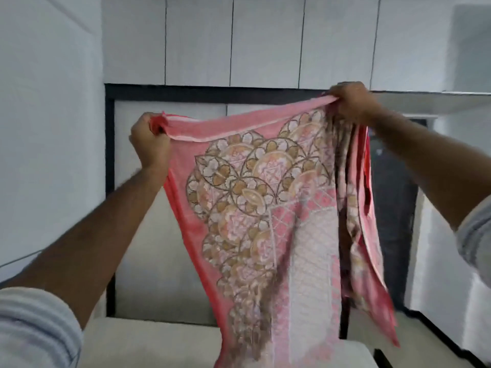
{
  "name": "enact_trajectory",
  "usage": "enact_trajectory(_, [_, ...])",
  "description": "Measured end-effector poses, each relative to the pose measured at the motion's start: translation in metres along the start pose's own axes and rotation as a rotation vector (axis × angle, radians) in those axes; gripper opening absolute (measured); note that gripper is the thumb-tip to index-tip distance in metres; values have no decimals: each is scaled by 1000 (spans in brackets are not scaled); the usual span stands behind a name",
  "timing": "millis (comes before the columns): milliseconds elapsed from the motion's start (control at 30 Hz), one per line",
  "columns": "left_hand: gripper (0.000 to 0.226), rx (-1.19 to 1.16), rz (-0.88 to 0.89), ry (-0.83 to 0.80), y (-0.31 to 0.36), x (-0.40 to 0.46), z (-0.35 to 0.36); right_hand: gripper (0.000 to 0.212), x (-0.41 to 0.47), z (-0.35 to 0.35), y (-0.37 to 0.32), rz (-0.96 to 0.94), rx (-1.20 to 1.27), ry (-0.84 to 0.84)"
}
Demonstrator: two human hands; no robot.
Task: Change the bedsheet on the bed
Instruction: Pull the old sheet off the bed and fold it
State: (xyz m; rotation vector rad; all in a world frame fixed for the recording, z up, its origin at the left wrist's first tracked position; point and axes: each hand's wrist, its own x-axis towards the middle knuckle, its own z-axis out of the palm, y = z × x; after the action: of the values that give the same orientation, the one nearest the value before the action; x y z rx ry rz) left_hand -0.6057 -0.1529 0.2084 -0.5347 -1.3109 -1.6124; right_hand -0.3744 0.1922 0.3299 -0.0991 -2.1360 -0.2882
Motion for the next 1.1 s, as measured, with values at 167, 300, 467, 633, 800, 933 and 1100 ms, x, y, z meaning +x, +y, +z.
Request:
enact_trajectory(167, [20,-61,28,90,32,29,6,37,-7,-43,-11,-78,9,74])
enact_trajectory(300, [17,-167,11,113,31,31,11,41,-7,-55,-6,-73,-6,17])
enact_trajectory(467, [19,-215,-81,203,26,39,7,11,-13,-46,3,-67,52,-47])
enact_trajectory(633, [29,-183,52,257,40,64,-8,23,-56,-7,0,-142,69,-173])
enact_trajectory(800, [31,-100,153,155,30,72,-9,32,-91,41,-3,-20,263,-201])
enact_trajectory(933, [30,20,152,102,-13,54,-16,30,-108,85,-2,280,353,-284])
enact_trajectory(1100, [28,119,119,27,-42,17,-37,22,-130,131,-23,465,437,-177])
